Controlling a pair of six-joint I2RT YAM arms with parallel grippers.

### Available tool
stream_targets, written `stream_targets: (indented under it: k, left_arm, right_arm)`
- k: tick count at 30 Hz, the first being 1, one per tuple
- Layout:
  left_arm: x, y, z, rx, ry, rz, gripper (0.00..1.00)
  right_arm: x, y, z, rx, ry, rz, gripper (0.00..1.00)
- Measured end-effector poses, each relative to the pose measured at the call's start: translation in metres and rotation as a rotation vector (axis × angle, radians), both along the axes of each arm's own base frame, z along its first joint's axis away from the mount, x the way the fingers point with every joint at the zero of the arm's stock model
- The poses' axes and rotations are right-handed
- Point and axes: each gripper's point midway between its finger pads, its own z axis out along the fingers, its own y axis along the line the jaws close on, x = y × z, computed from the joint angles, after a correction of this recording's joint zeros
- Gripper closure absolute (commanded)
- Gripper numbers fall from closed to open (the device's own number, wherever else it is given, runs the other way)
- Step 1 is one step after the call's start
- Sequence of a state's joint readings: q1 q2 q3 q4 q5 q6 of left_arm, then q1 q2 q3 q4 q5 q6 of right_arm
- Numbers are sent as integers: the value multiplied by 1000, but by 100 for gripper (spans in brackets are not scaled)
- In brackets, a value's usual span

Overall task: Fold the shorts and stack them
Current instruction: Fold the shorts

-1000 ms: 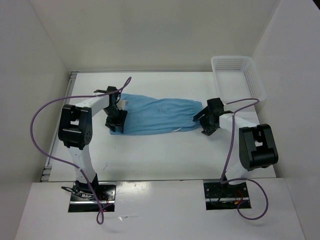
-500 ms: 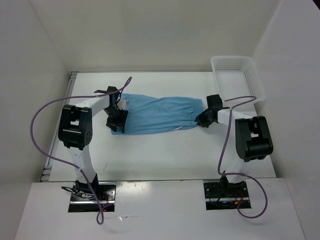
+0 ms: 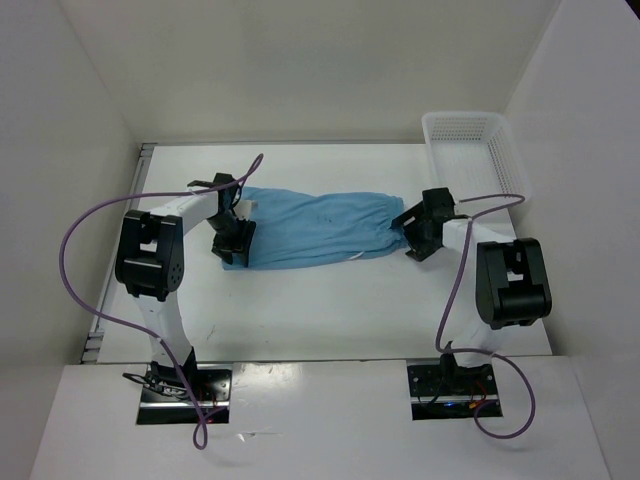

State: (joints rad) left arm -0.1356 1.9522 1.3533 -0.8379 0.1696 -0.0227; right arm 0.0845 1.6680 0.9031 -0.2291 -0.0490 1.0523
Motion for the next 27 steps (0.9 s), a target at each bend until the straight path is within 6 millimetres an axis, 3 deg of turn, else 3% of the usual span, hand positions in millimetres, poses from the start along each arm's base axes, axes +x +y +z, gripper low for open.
stream_targets:
  k: [6, 11, 14, 21, 27]
  left_arm:
    - [0, 0, 0, 0, 1, 0, 42]
    - [-1, 0, 0, 0, 3, 0, 42]
    - [-1, 0, 0, 1, 6, 0, 42]
    - [-3, 0, 0, 2, 11, 0, 42]
    - [-5, 1, 1, 3, 20, 0, 42]
  right_arm:
    - [-2, -9, -1, -3, 10, -28, 10]
    - [18, -9, 0, 13, 2, -29, 16]
    - [21, -9, -3, 25, 11, -28, 32]
    - [25, -11, -8, 71, 23, -16, 99]
    - [24, -10, -8, 66, 20, 14, 100]
